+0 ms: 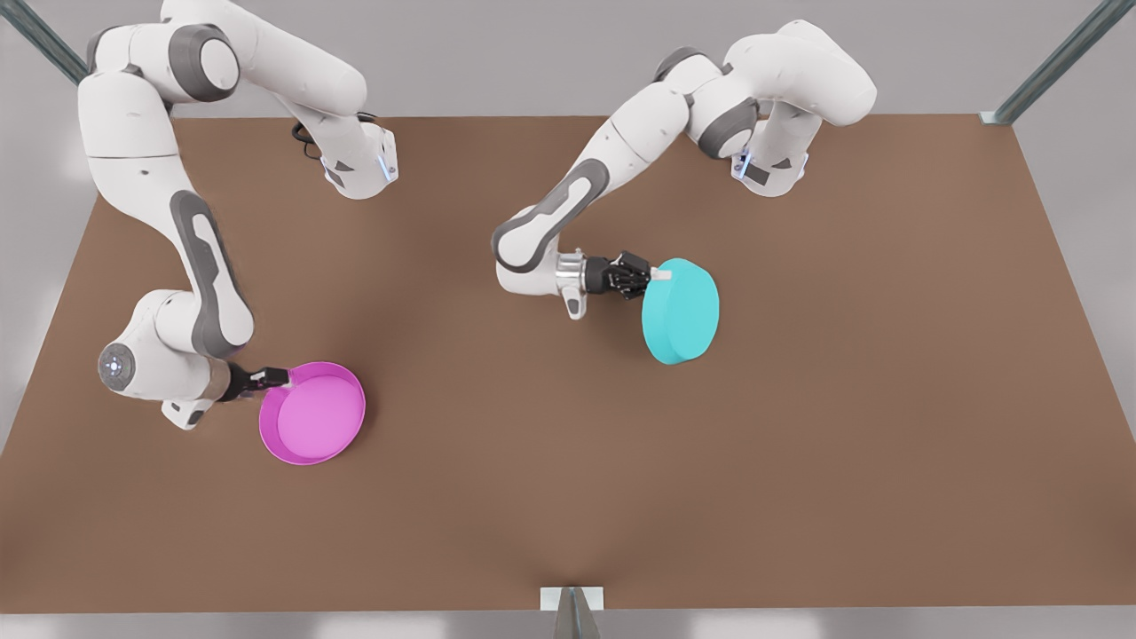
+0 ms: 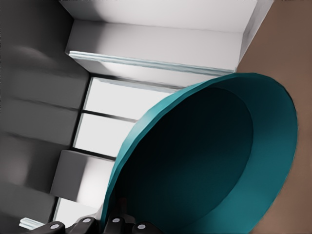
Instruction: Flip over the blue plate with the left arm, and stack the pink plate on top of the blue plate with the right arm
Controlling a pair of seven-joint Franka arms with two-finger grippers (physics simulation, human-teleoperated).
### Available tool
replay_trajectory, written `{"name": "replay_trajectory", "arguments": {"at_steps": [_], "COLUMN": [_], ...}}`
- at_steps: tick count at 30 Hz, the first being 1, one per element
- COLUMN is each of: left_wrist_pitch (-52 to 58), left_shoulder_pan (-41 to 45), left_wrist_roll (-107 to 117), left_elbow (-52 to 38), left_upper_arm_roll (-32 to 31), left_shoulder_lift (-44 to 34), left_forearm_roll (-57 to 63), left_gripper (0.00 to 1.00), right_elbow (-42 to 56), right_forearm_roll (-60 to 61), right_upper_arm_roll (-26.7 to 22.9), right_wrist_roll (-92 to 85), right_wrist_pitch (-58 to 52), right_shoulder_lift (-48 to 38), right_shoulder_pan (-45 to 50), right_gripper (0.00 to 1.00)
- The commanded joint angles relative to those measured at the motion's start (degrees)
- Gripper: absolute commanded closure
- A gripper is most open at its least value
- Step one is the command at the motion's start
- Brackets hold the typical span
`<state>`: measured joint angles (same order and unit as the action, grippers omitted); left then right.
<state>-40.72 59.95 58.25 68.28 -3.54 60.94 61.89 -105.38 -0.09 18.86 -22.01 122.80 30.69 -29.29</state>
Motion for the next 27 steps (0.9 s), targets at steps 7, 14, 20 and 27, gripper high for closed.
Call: {"name": "replay_trajectory", "arguments": {"at_steps": [7,14,20,27], "left_wrist_pitch": [0.6,1.0,0.6,0.7], "left_shoulder_pan": [3.0,4.4,4.3,5.0], "left_wrist_roll": [1.1,1.4,5.0,8.2], "left_elbow": [-0.1,-0.4,-1.6,-4.9], "left_upper_arm_roll": [0.0,-0.1,-0.2,-0.4], "left_shoulder_lift": [1.8,3.1,4.2,7.4], "left_forearm_roll": [-1.8,-2.5,-3.7,-4.5], "left_gripper": [0.79,0.79,0.42,0.17], "right_elbow": [4.1,15.4,18.3,18.3], "right_forearm_roll": [-0.1,-0.6,0.1,0.2], "right_upper_arm_roll": [-0.2,-1.5,-2.7,-2.7], "right_wrist_roll": [2.1,3.6,-2.8,-2.6], "right_wrist_pitch": [-0.5,-7.7,-10.2,-11.1], "right_shoulder_lift": [3.5,10.5,14.7,16.4], "right_shoulder_pan": [-0.2,3.3,3.9,3.6], "right_gripper": [0.00,0.00,0.00,0.00]}}
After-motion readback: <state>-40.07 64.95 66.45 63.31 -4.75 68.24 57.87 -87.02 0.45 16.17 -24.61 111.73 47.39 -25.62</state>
